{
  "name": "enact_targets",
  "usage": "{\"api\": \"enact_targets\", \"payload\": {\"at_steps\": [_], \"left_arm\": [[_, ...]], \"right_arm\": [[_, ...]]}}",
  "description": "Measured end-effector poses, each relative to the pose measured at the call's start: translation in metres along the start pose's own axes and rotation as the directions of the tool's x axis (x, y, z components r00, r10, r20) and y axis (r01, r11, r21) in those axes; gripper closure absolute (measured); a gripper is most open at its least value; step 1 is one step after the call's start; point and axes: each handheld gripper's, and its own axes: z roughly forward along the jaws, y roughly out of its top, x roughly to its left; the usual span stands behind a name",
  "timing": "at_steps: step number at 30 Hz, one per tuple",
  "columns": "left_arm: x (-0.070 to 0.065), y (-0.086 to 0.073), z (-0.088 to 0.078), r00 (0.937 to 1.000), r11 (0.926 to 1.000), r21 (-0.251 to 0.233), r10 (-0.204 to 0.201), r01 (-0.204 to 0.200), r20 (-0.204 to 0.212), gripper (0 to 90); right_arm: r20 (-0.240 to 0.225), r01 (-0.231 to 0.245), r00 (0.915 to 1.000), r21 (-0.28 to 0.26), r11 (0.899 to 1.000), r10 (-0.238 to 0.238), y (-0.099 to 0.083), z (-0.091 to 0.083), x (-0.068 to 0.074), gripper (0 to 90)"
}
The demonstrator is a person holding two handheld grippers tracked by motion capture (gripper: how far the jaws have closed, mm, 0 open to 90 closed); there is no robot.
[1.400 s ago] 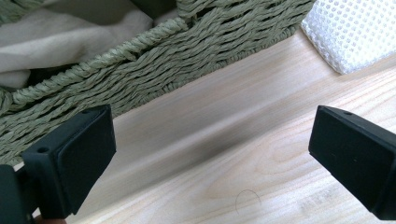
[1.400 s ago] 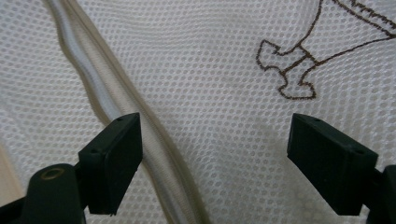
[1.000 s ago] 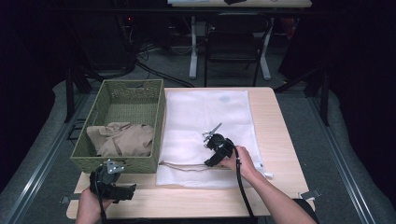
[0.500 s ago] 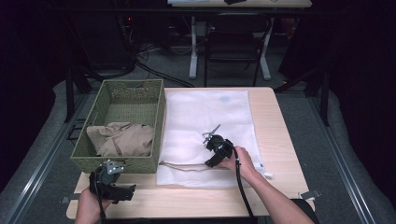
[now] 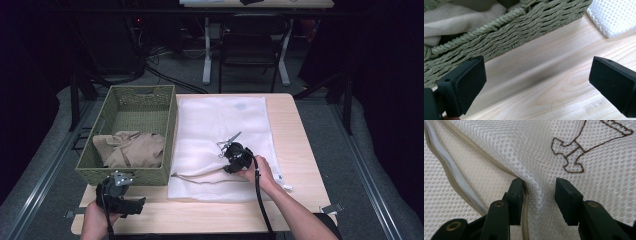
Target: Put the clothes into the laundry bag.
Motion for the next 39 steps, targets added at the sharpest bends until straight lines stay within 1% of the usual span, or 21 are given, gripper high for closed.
{"api": "enact_targets", "payload": {"at_steps": [2, 4, 6, 8, 9, 10, 11, 13, 14, 17, 21, 23, 30, 32, 33, 34, 35, 36, 37, 38, 39], "left_arm": [[-0.002, 0.000, -0.001, 1.0000, 1.0000, -0.004, 0.005, -0.005, 0.002, 1.4], [-0.002, 0.000, -0.001, 1.0000, 1.0000, -0.007, 0.006, -0.006, 0.003, 1.5], [-0.002, 0.000, -0.001, 1.0000, 0.9999, -0.010, 0.003, -0.003, 0.004, 1.6], [-0.002, 0.000, -0.001, 1.0000, 0.9999, -0.011, 0.000, 0.000, 0.005, 1.7], [-0.002, 0.001, 0.000, 1.0000, 1.0000, -0.006, -0.006, 0.006, 0.003, 1.7], [-0.002, 0.001, 0.000, 1.0000, 1.0000, -0.006, -0.006, 0.006, 0.003, 1.7], [-0.001, 0.001, 0.000, 0.9999, 0.9999, -0.003, -0.013, 0.013, 0.009, 1.7], [-0.001, 0.001, 0.001, 0.9998, 0.9998, -0.006, -0.017, 0.017, 0.011, 1.7], [-0.001, 0.001, 0.001, 0.9998, 0.9999, -0.005, -0.015, 0.015, 0.010, 1.7], [-0.001, 0.001, 0.000, 0.9999, 1.0000, -0.001, -0.009, 0.009, 0.011, 1.7], [0.000, 0.000, 0.000, 0.9999, 1.0000, -0.005, -0.005, 0.005, 0.014, 1.7], [0.000, 0.000, -0.001, 0.9998, 1.0000, -0.006, -0.006, 0.006, 0.017, 1.7], [0.003, 0.000, -0.003, 0.9997, 0.9992, -0.039, -0.002, 0.003, 0.025, 0.8], [0.004, 0.000, -0.003, 0.9993, 0.9992, -0.039, -0.002, 0.004, 0.036, 0.3], [0.003, 0.000, -0.003, 0.9990, 0.9994, -0.035, -0.003, 0.004, 0.044, 0.3], [0.003, 0.000, -0.003, 0.9991, 0.9994, -0.034, -0.003, 0.004, 0.043, 0.3], [0.003, 0.000, -0.002, 0.9988, 0.9994, -0.033, -0.005, 0.006, 0.049, 0.3], [0.003, 0.000, -0.002, 0.9975, 0.9995, -0.030, -0.006, 0.008, 0.071, 0.3], [0.003, 0.000, -0.002, 0.9968, 0.9998, -0.021, 0.006, -0.004, 0.079, 1.0], [0.002, 0.000, -0.002, 0.9970, 0.9998, -0.017, 0.011, -0.009, 0.077, 1.5], [0.001, 0.000, -0.003, 0.9944, 0.9997, -0.016, 0.020, -0.018, 0.104, 1.8]], "right_arm": [[0.011, -0.007, 0.9999, -0.002, 1.000, 0.007, 0.000, 0.000, 0.000, 62.9], [0.005, -0.024, 0.9997, -0.005, 1.000, 0.024, -0.001, -0.001, 0.000, 65.4], [0.013, -0.010, 0.9999, -0.013, 1.000, 0.010, -0.001, -0.001, -0.001, 69.6], [0.018, -0.017, 0.9997, -0.018, 1.000, 0.017, -0.002, -0.001, -0.002, 76.8], [0.030, -0.015, 0.9994, -0.019, 1.000, 0.015, -0.002, -0.001, -0.002, 80.4], [0.030, -0.015, 0.9994, -0.019, 1.000, 0.015, -0.002, -0.001, -0.002, 80.4], [0.035, -0.011, 0.9993, -0.021, 1.000, 0.012, -0.002, -0.002, -0.002, 84.5], [0.033, -0.010, 0.9994, -0.021, 1.000, 0.011, -0.001, -0.004, -0.003, 85.3], [0.027, -0.022, 0.9994, -0.026, 0.999, 0.023, -0.001, -0.005, -0.003, 85.4], [0.024, -0.021, 0.9995, -0.036, 0.999, 0.022, 0.000, -0.009, -0.004, 85.5], [0.021, -0.045, 0.9987, -0.079, 0.996, 0.047, 0.002, -0.018, -0.004, 85.7], [0.020, -0.054, 0.9982, -0.090, 0.994, 0.056, 0.002, -0.021, -0.005, 85.6], [0.017, -0.075, 0.9968, -0.147, 0.986, 0.078, 0.004, -0.031, -0.008, 86.1], [0.015, -0.070, 0.9972, -0.161, 0.985, 0.073, 0.004, -0.035, -0.010, 86.2], [0.014, -0.076, 0.9967, -0.168, 0.983, 0.080, 0.004, -0.037, -0.010, 86.2], [0.011, -0.064, 0.9977, -0.175, 0.983, 0.067, 0.005, -0.038, -0.011, 86.2], [0.012, -0.069, 0.9973, -0.181, 0.981, 0.072, 0.005, -0.039, -0.011, 86.2], [0.008, -0.069, 0.9974, -0.188, 0.980, 0.072, 0.005, -0.041, -0.011, 86.2], [0.008, -0.068, 0.9975, -0.190, 0.979, 0.070, 0.006, -0.042, -0.011, 86.3], [0.010, -0.067, 0.9975, -0.199, 0.978, 0.070, 0.006, -0.043, -0.011, 86.2], [0.010, -0.070, 0.9973, -0.202, 0.977, 0.073, 0.006, -0.044, -0.011, 86.3]]}}
